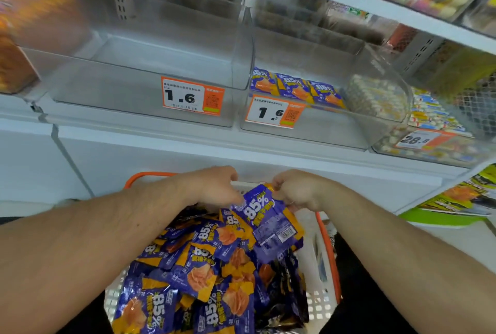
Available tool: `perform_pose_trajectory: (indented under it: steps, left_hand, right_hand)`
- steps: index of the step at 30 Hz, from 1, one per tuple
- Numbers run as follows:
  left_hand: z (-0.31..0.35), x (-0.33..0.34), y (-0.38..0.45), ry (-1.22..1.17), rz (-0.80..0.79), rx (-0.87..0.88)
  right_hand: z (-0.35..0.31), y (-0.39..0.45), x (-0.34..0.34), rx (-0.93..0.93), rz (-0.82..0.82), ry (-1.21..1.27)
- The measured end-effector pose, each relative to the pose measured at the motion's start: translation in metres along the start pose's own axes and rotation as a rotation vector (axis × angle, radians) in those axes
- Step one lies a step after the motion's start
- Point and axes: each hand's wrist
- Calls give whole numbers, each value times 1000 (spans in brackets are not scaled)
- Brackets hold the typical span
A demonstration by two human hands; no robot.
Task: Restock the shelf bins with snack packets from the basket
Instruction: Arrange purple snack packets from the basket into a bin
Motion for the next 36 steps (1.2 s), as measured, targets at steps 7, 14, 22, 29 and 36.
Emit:
perform_pose_trajectory:
  steps: [7,14,22,29,36]
  left_hand:
    - [1,-7,-8,-335,-3,190]
    - [3,-22,-25,-224,142,408]
    - [14,-26,-45,-85,340,759]
    - [7,-41,-42,-721,316,156]
    - [11,-42,-43,-366,360,159]
  right_hand:
    - [-7,-12,6,-245,-215,405]
    - [-10,-38,8,-542,-160,473]
    - [-11,-35,20,-580,-337,515]
    - [-25,-36,28,-676,143,501]
    - [-24,-38,39,-606,308,356]
Point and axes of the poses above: each hand's wrist, its own y-axis towards the middle knuckle, its own x-axis out of the palm, z = x × y, and after that the axes turned 10 degrees about -z, right-handed
